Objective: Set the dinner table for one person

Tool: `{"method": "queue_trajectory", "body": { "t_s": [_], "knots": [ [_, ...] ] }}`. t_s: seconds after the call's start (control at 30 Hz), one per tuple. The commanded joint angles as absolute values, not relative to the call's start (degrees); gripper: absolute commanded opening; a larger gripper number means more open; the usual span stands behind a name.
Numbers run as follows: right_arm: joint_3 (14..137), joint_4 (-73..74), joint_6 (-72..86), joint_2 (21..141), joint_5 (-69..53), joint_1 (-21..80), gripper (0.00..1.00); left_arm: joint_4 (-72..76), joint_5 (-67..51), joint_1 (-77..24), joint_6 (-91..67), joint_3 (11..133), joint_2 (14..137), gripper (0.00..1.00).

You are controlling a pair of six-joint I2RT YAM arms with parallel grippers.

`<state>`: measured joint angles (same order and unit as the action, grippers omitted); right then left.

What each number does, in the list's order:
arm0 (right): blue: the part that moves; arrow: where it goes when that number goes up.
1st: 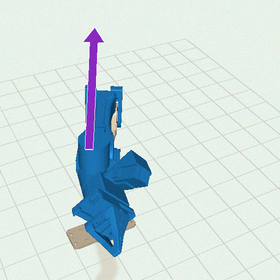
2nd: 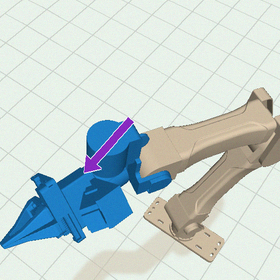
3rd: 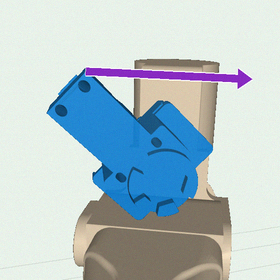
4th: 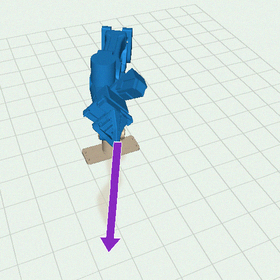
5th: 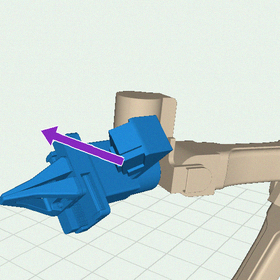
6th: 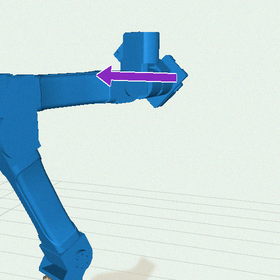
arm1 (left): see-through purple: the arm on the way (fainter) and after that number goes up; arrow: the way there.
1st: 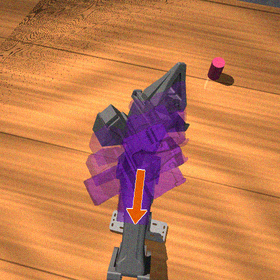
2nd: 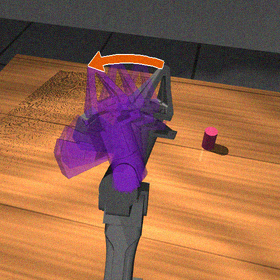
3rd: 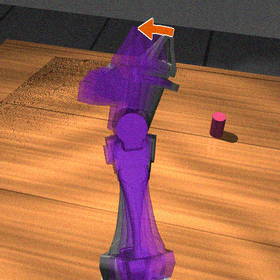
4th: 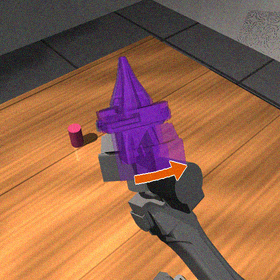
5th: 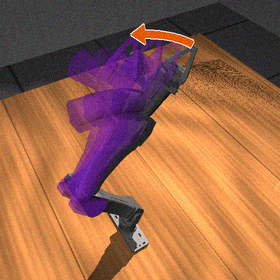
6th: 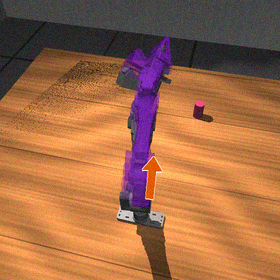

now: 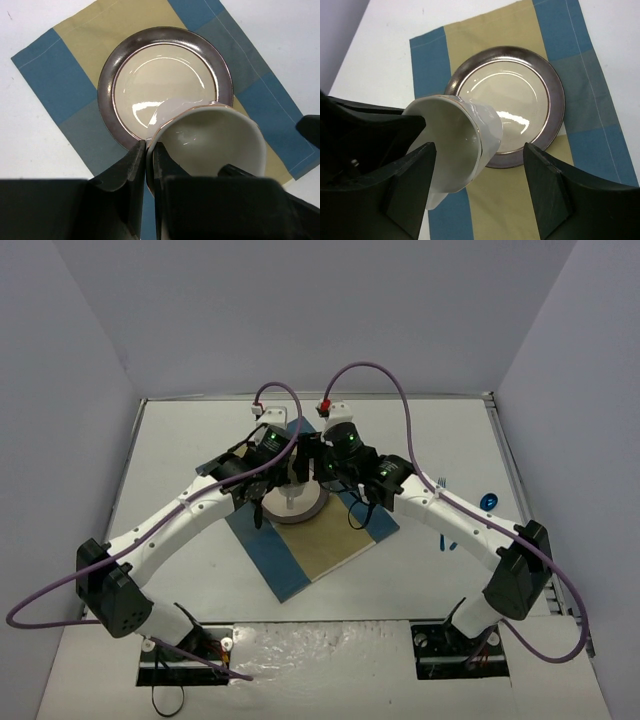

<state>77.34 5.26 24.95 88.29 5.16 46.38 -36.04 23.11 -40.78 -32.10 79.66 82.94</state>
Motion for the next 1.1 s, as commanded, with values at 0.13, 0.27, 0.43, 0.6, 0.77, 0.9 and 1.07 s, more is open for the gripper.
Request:
{"method": "queue_trajectory", "body": {
  "t_s": [0.13, 0.27, 0.43, 0.6, 0.77, 0.9, 1.07],
  "knots": [
    [79.94, 2.81, 27.03, 90.03, 6.91, 47.02, 0.51, -28.35, 27.56, -41.13, -34.80, 80.42, 78.31, 0.00],
    [79.56, 2.81, 26.98, 90.58, 7.03, 47.02, 0.46, -27.95, 26.74, -41.20, -34.87, 80.35, 78.33, 0.00],
    [79.70, 2.81, 27.06, 91.63, 6.55, 47.02, 0.42, -27.33, 26.12, -41.30, -35.07, 79.89, 78.05, 0.00],
    [79.98, 2.72, 27.07, 92.28, 6.93, 47.02, 0.34, -26.91, 25.85, -41.57, -34.73, 79.72, 78.22, 0.00],
    [79.88, 2.73, 27.07, 92.44, 7.43, 47.02, 0.13, -26.36, 24.87, -41.75, -34.44, 79.16, 78.31, 0.00],
    [79.26, 2.87, 27.16, 91.46, 8.68, 46.97, 0.00, -25.89, 24.94, -41.84, -34.14, 77.94, 78.03, 0.00],
    [78.65, 4.40, 27.39, 90.92, 9.45, 46.30, 0.00, -23.69, 24.27, -41.84, -33.73, 75.89, 76.25, 0.27]
  ]
}}
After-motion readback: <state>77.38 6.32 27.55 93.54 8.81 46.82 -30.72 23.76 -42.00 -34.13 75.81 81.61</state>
